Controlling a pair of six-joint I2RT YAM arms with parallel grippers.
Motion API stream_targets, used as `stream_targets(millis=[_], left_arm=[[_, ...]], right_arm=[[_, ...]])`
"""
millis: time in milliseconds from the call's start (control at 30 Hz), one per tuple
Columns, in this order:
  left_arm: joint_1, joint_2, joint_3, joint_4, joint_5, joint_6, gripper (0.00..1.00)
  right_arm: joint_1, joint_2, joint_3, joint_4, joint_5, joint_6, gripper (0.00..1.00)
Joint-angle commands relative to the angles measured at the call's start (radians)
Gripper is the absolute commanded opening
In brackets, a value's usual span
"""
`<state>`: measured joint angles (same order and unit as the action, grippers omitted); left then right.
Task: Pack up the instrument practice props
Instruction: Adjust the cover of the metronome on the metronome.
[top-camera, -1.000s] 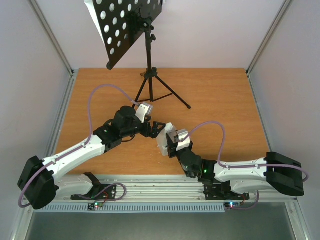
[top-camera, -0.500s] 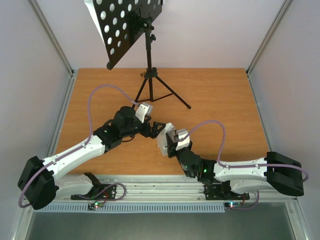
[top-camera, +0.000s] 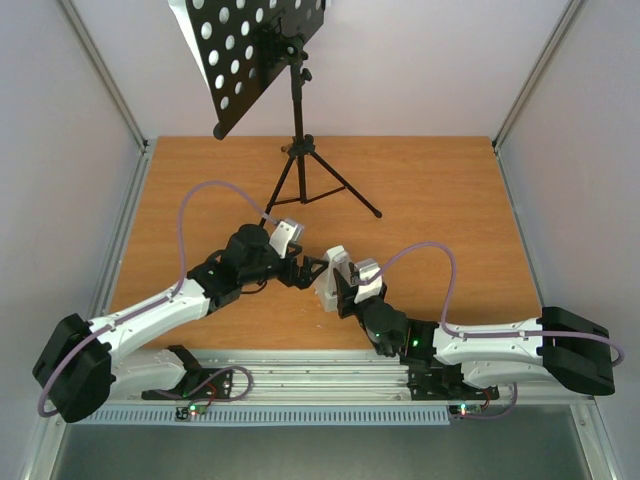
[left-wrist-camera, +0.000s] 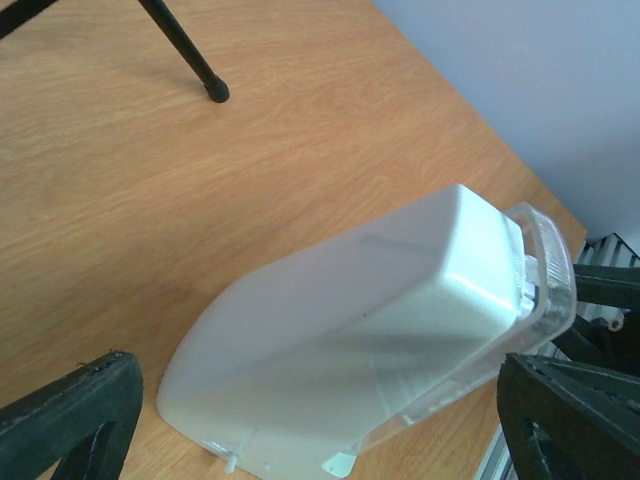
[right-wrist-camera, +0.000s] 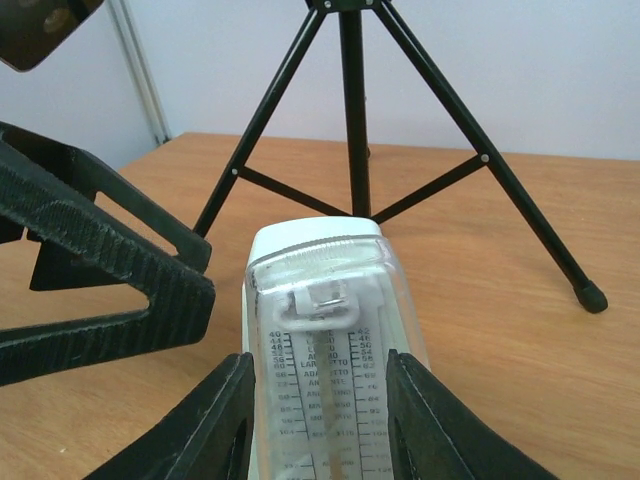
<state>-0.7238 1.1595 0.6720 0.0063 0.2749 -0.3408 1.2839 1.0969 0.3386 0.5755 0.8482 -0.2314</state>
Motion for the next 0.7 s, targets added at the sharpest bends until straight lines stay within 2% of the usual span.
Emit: stream_targets(millis=[0, 167, 367, 533, 667], left_arm=[[0.004, -0.019, -0.028, 0.128, 0.071, 0.008, 0.97], [0.004, -0.021, -0.048, 0.18, 0.126, 0.009, 0.96], [0.004, -0.026, -0.061, 0.185, 0.127, 0.015, 0.96], [0.003, -0.03, -0.063, 0.185, 0.117, 0.014, 0.96], [0.004, -0.044, -0.069, 0.186, 0.097, 0.014, 0.97]], right_arm=[[0.008, -0.008, -0.011, 0.004, 0.006, 0.031, 0.39], [0.008, -0.008, -0.011, 0.005, 0.008, 0.024, 0.39], [0.008, -0.034, -0.023, 0.001, -0.006, 0.012, 0.42], [0.008, -0.058, -0.034, -0.008, -0.012, 0.001, 0.48], [0.008, -0.094, -0.049, -0.028, -0.014, 0.003, 0.61]])
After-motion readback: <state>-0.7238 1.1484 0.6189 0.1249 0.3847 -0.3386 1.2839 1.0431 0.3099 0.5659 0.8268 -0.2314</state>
